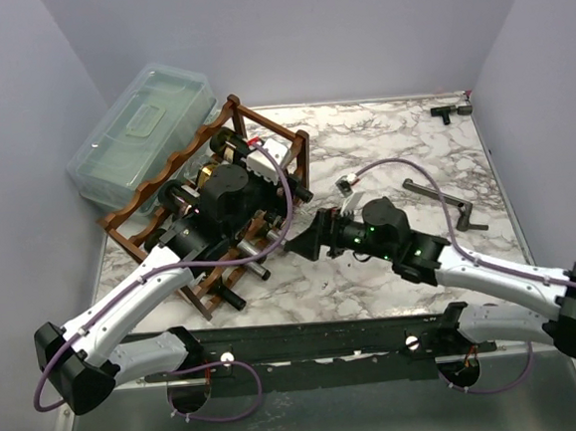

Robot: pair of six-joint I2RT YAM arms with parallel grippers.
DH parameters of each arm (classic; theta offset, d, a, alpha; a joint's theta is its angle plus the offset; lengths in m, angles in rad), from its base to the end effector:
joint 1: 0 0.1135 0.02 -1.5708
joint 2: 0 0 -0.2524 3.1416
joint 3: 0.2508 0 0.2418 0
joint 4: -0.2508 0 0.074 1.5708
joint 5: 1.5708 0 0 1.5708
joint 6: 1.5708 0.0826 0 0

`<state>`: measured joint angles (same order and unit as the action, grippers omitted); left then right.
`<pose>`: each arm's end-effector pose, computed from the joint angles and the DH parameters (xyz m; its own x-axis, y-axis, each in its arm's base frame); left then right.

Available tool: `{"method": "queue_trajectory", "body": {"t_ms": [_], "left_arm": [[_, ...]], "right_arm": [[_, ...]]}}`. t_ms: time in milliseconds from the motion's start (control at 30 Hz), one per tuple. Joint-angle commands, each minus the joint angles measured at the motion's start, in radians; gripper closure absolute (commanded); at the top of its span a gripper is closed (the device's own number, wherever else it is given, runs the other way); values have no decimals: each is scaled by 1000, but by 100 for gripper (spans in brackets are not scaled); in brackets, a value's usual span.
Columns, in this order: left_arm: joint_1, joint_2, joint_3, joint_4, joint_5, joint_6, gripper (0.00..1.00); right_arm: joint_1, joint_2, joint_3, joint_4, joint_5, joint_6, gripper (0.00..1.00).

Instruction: Put the wine bottle on the wine rack

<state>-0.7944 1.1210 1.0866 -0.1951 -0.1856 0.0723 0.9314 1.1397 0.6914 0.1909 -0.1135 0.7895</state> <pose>0.2194 -0.2016 0.3574 -0.1174 0.2209 -0.9682 0.5853 0.8030 0.1122 0.1730 0.2484 0.2556 -0.7195 0.2147 -0.6605 -0.4996 0.5006 0.7069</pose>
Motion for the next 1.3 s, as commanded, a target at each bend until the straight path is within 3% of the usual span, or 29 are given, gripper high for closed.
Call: {"method": "queue_trajectory", "body": {"t_ms": [0, 233, 433, 767, 1267], "left_arm": [[-2, -66, -57, 91, 29, 27, 14], [-4, -172, -50, 138, -4, 42, 7], [-4, -247, 55, 69, -41, 50, 4], [-3, -433, 108, 36, -210, 92, 1], [-5, -498, 147, -14, -269, 133, 1]], "right_arm": [[-20, -140, 70, -309, 269, -146, 1], [-20, -332, 229, -528, 625, -298, 0], [-20, -406, 409, -579, 798, -462, 0], [-19, -474, 485, -496, 878, -583, 0], [-20, -486, 513, -485, 912, -577, 0]]}}
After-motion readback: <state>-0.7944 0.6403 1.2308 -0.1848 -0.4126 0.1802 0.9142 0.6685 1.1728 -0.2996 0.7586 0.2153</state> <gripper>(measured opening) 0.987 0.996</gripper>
